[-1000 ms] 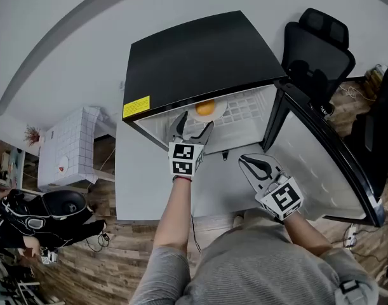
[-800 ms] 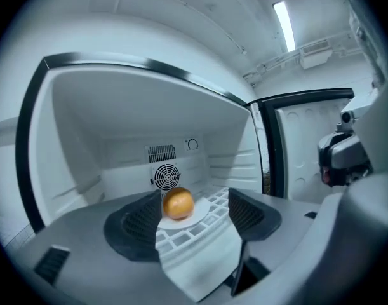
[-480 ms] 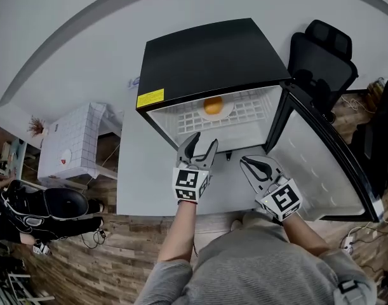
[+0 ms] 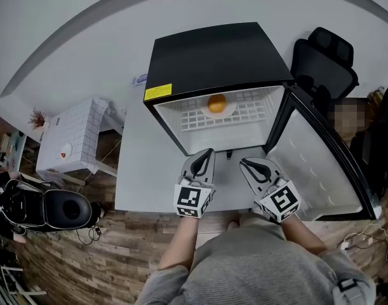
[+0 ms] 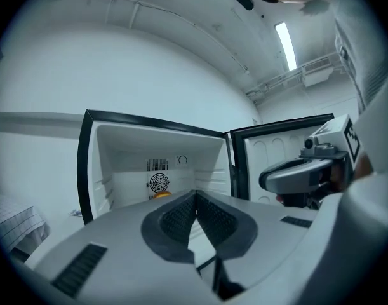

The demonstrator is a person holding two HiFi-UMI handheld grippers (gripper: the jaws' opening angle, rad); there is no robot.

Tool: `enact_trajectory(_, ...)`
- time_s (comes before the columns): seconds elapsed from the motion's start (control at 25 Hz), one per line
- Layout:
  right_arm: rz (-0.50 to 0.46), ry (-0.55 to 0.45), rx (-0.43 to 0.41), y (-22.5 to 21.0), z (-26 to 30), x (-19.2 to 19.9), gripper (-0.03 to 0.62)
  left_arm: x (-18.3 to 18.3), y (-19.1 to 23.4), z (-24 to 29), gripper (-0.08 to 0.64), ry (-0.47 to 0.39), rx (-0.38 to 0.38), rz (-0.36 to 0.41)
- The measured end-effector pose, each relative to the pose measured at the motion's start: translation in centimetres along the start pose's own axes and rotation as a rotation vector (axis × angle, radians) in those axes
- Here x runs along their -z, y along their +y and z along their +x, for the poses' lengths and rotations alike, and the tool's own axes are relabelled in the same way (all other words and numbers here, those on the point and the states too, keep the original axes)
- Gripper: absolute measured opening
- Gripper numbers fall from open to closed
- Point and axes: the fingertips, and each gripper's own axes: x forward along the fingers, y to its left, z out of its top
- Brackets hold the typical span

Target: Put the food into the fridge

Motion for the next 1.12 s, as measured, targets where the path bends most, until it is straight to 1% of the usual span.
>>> enact_trajectory(0.12, -0.003, -0.008, -0.005, 0.4, -0.2, -0.4, 0.014, -1.0, -1.5, -1.3, 0.011, -0.033, 0.018, -0.008)
enact_trajectory(0.2, -0.003, -0.011, -0.011, 0.7, -0.3, -0.6, 0.014, -2.0, -2.6, -2.5, 0.011, -0.059, 0.026, 0.005)
enact_trajectory(0.36, 0.004, -0.019, -0.023, 1.2, -0.9, -1.0, 0.014, -3.2, -4.3, -5.2, 0.011, -0.100, 0.001, 0.018)
enact_trajectory(0.4, 0.005, -0.020, -0.026, 1.4, -1.1, -1.0, 0.014, -3.3, -4.6, -5.8, 0.011, -0.097, -0.007, 0.015)
enact_trajectory(0.56, 0.004, -0.021, -0.034, 1.9, -1.6, -1.1, 0.014, -2.5, -5.2, -7.2, 0.011, -0.029, -0.020, -0.002)
enact_trajectory(0.8, -0.003, -0.027, -0.051, 2.8, -2.0, -1.3, 0.014, -3.5, -5.9, -7.7, 0.011, -0.145, -0.014, -0.017)
enact_trajectory(0.84, -0.003, -0.026, -0.052, 3.0, -2.1, -1.3, 0.014, -3.6, -6.0, -7.7, 0.011, -0.152, -0.013, -0.014)
enact_trajectory(0.96, -0.006, -0.021, -0.053, 3.1, -2.3, -1.2, 0.014, -3.3, -5.7, -8.1, 0.011, -0.115, -0.026, -0.002)
enact_trajectory(1.12, -0.007, -0.019, -0.050, 3.2, -2.5, -1.4, 0.014, -2.7, -5.4, -8.4, 0.012, -0.078, -0.031, -0.005)
